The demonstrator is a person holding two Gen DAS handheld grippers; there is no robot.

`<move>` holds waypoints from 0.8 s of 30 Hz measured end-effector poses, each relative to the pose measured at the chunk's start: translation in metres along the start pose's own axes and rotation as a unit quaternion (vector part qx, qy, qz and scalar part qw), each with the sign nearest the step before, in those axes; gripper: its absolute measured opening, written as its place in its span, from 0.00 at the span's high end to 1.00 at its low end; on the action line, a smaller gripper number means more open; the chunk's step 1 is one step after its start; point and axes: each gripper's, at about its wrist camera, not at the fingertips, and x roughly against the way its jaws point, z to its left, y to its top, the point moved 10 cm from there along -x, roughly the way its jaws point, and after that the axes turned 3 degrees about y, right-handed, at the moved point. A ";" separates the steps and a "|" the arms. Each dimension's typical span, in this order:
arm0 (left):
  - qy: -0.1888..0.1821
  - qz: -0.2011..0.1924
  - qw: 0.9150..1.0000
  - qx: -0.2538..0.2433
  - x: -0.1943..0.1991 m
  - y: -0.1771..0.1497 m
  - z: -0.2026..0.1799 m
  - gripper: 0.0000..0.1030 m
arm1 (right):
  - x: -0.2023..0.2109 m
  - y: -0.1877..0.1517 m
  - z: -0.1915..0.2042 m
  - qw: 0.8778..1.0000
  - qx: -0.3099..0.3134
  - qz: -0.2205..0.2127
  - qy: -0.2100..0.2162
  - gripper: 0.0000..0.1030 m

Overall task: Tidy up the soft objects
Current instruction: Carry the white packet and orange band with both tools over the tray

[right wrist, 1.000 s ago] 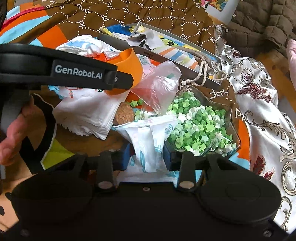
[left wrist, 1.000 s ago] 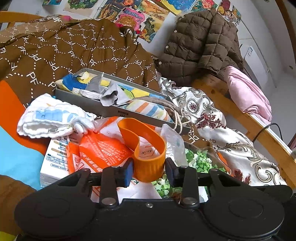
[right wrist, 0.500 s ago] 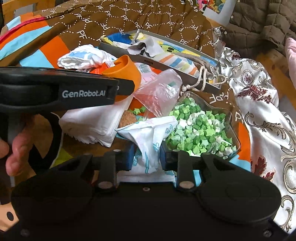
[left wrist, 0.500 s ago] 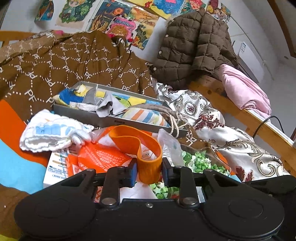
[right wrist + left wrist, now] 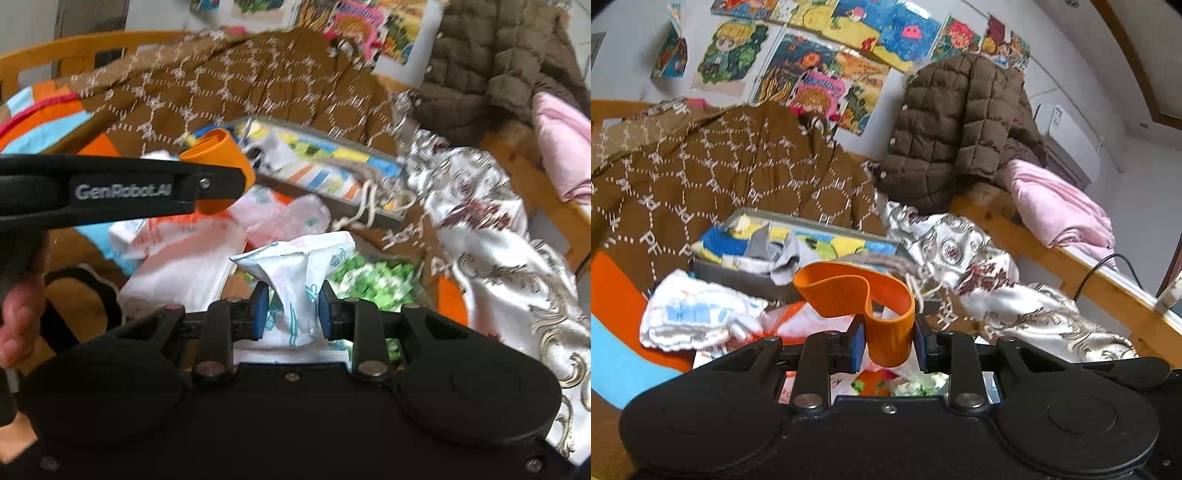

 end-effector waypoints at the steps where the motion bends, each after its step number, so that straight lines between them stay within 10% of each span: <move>1: -0.002 -0.004 1.000 -0.003 0.003 0.003 -0.002 0.72 | 0.003 0.003 -0.001 1.000 0.000 -0.011 -0.006 0.81; 13: 0.002 -0.040 0.998 -0.052 0.026 0.022 -0.015 0.72 | 0.039 0.040 -0.022 0.986 -0.003 -0.159 -0.044 0.80; 24: 0.036 -0.041 0.991 -0.126 -0.022 0.084 0.009 0.72 | 0.004 0.077 -0.084 0.969 -0.133 -0.208 -0.025 0.80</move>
